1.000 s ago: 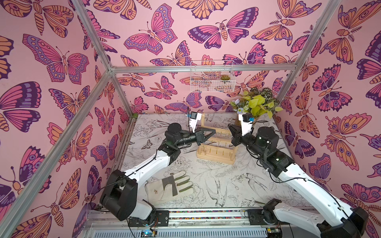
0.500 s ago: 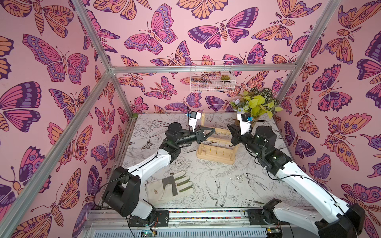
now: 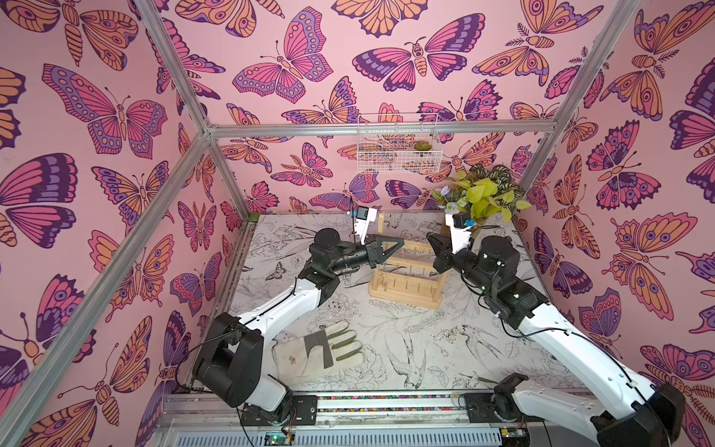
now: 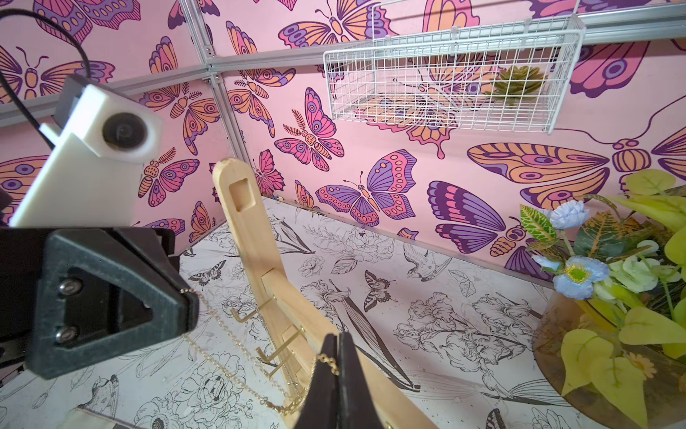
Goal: Hang the necklace on the jewelry display stand
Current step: Hang the necklace on the stand.
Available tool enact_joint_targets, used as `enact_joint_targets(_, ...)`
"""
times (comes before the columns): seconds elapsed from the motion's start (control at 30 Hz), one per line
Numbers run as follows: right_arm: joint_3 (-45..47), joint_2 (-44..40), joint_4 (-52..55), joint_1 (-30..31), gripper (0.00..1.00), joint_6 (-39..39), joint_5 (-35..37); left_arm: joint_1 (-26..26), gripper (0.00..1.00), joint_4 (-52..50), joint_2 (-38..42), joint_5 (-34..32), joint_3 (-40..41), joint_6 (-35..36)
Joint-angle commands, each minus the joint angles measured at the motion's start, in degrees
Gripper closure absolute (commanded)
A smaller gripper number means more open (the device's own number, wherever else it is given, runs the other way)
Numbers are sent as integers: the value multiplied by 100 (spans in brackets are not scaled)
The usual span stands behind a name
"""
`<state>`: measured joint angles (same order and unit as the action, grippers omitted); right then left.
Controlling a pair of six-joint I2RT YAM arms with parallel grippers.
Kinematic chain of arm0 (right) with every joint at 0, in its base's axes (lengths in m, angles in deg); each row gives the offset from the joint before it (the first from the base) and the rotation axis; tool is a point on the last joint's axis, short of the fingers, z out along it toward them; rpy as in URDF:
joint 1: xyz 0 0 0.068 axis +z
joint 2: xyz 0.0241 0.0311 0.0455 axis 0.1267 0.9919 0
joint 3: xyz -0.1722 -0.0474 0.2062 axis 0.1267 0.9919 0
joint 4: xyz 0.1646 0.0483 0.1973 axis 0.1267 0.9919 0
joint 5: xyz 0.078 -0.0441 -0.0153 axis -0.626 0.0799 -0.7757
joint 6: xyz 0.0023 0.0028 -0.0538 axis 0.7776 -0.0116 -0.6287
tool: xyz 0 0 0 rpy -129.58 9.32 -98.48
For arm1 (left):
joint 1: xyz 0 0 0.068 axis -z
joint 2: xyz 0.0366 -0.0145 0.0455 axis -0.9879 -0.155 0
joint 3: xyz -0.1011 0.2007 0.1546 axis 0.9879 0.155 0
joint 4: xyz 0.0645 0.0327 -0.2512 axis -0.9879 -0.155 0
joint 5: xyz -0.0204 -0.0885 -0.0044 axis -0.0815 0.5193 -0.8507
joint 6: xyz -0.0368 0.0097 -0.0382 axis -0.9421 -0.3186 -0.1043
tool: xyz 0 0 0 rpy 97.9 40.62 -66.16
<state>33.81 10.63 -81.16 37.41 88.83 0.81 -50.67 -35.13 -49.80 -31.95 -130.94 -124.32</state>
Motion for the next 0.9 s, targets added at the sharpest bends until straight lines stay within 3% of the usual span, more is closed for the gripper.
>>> enact_joint_targets(0.0, -74, 84, -120, -25, 98, -4, -100, -53, 100, 175, -58, 76, -39, -13)
enact_joint_targets(0.87, 137, 80, 470, -34, 96, 302, -425, -1, 100, 480, 96, 42, 685, -291)
